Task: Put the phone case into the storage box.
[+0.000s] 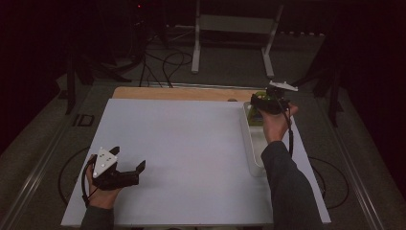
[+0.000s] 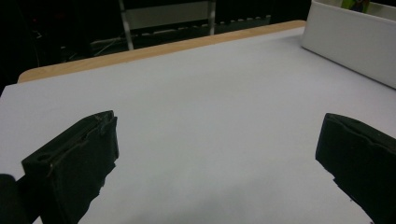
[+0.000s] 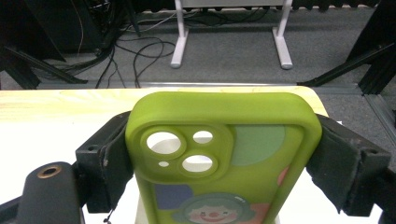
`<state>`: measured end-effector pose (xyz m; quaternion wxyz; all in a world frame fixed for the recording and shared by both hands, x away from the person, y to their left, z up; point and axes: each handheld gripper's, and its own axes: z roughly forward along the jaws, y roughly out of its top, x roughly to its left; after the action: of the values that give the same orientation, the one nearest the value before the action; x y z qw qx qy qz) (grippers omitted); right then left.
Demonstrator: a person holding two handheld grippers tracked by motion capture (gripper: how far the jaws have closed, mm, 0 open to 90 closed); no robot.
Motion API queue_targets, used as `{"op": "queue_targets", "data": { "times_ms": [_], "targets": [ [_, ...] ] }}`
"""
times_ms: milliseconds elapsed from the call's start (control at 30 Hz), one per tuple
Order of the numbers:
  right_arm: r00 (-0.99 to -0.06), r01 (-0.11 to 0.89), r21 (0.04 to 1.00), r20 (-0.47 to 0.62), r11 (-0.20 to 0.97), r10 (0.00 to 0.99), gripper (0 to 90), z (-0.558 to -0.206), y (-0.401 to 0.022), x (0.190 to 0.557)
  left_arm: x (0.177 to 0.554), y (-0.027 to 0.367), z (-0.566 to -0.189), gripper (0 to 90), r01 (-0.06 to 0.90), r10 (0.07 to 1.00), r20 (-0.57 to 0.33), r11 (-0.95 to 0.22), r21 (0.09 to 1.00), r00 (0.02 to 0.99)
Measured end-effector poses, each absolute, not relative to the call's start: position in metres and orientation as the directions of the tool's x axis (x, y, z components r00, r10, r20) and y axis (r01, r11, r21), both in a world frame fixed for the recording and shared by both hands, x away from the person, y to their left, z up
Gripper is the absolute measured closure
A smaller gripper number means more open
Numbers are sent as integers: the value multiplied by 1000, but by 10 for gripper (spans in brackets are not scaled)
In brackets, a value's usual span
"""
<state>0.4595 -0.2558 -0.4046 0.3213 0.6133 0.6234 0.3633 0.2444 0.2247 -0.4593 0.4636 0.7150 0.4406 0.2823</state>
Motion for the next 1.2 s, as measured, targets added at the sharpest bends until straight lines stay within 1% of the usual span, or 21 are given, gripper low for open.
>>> {"op": "queue_targets", "data": {
  "times_ms": [467,1200],
  "targets": [
    [-46,545,838,20,8,999,154,-414,-249,463,244,226,-459,1,366,892,-10,-174,914,452],
    [-54,563,826,16,18,998,153,-425,-249,467,244,226,-459,1,366,892,-16,-169,915,452]
  ]
}}
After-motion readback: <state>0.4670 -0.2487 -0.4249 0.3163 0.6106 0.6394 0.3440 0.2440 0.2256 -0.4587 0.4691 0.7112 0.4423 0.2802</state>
